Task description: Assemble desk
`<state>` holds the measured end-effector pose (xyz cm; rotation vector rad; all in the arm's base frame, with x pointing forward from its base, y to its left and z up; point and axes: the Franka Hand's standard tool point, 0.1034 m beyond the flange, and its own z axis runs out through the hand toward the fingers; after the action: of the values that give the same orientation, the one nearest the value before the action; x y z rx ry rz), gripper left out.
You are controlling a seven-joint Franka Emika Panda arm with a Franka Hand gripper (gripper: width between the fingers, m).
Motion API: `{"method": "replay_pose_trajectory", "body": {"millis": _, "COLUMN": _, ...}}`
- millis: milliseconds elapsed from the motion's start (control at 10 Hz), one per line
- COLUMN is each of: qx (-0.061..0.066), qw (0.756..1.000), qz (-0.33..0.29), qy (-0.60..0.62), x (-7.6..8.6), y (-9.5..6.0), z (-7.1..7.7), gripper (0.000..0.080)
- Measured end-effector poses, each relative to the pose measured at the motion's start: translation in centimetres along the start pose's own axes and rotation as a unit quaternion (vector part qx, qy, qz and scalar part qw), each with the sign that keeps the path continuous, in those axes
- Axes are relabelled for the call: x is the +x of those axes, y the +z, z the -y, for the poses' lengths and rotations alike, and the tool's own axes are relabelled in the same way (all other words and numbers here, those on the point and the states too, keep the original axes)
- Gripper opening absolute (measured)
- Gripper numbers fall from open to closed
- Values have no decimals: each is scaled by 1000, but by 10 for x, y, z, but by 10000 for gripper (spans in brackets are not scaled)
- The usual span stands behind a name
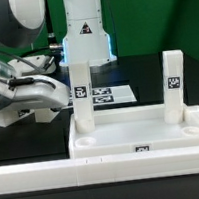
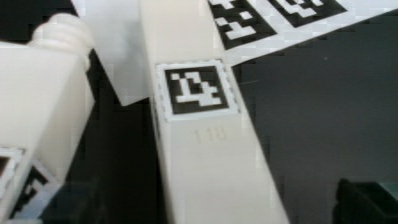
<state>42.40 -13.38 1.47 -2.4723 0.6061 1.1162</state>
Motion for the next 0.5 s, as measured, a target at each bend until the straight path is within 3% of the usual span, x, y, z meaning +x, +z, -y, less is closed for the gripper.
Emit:
{"method": "replay_pose_trajectory", "body": {"millis": 400, "qx": -3, "qw": 1000, "qz": -1, "qy": 1, "x": -3, "y": 5, "z": 0, "gripper": 648}}
{"method": "replay_pose_trajectory", "body": {"millis": 500, "qx": -3, "qw": 1000, "qz": -1, "qy": 1, "x": -3, "y": 5, "z": 0, "gripper": 526}}
